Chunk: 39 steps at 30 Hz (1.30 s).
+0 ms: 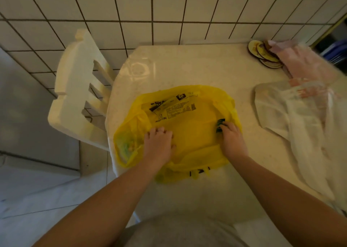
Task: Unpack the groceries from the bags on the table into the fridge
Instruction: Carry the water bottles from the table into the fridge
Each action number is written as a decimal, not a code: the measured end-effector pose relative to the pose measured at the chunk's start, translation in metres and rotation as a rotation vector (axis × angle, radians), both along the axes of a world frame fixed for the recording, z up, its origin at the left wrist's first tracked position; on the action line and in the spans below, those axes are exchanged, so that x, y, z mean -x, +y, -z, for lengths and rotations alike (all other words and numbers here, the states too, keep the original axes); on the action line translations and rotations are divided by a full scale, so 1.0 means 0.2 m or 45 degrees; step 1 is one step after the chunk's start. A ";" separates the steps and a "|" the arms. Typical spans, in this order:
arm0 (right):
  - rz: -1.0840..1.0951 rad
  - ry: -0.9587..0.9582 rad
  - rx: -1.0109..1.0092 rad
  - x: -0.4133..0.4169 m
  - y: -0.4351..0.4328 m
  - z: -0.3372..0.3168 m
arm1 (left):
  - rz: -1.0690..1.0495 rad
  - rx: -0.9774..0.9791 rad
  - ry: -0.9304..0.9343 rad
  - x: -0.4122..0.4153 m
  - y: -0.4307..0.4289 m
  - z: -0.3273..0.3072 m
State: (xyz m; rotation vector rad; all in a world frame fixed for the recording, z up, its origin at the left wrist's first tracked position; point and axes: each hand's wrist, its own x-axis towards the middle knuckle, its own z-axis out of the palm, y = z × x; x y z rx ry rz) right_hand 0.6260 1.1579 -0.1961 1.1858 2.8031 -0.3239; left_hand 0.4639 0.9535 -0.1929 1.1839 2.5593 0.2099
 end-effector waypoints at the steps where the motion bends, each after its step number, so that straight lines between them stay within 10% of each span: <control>1: 0.019 0.049 0.020 -0.02 0.02 0.00 | 0.073 -0.020 -0.085 -0.04 0.03 -0.01; 11: 0.312 -0.321 0.145 -0.22 0.19 0.02 | 0.401 0.150 -0.753 -0.39 0.26 -0.01; 15: 0.163 0.055 -0.197 -0.19 0.13 -0.01 | 0.390 0.166 -0.759 -0.41 0.25 -0.01; 26: 0.481 -0.082 0.433 0.12 0.01 -0.03 | 0.245 0.385 0.120 -0.15 0.03 0.00; 39: 0.541 0.429 0.904 0.25 -0.31 -0.12 | -0.190 0.197 0.253 0.13 -0.34 -0.07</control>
